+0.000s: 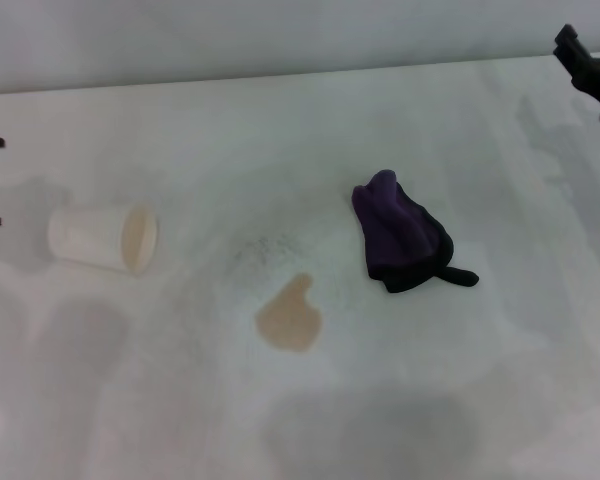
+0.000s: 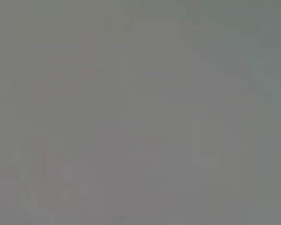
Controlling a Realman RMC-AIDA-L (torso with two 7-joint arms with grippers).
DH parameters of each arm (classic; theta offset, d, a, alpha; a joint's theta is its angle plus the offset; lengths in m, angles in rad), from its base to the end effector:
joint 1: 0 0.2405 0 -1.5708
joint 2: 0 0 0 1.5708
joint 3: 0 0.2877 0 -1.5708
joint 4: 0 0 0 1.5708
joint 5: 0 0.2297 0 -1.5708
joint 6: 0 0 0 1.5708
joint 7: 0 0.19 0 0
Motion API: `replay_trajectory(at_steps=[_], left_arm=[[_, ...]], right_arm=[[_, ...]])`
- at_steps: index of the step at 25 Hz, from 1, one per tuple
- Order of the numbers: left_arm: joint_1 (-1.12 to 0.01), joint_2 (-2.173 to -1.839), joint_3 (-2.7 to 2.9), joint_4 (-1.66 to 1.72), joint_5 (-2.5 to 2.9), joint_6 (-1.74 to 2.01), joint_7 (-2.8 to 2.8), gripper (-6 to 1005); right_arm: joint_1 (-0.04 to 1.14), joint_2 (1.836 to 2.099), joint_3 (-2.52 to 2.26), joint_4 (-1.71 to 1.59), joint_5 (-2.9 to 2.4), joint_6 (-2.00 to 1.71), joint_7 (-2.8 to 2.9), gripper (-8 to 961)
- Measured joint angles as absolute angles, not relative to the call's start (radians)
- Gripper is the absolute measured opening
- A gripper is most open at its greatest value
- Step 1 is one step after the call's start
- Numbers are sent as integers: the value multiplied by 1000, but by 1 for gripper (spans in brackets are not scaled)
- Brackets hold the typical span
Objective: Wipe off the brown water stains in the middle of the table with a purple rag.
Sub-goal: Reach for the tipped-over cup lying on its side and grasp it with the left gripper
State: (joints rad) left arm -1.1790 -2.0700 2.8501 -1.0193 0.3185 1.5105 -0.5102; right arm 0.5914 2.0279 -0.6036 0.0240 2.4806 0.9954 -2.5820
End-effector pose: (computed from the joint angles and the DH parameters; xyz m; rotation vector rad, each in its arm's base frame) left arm -0.2886 0.4661 0.0472 -2.6968 0.5217 0.6107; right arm 0.3976 0.4446 0.0024 -1.3812 0.9245 0.8095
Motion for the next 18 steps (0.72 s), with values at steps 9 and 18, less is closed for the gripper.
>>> replay_trajectory(at_steps=[9,18], left_arm=[[-1190,-2069,2850,-891,344,1502,-528,890],[-1184,-2069,2849,-795,352,1459,-536,891]], right_arm=[[594,2026,-596,22,2480,994,-2583,856],[586,2025,-581,21,2480,991,-2583,855]])
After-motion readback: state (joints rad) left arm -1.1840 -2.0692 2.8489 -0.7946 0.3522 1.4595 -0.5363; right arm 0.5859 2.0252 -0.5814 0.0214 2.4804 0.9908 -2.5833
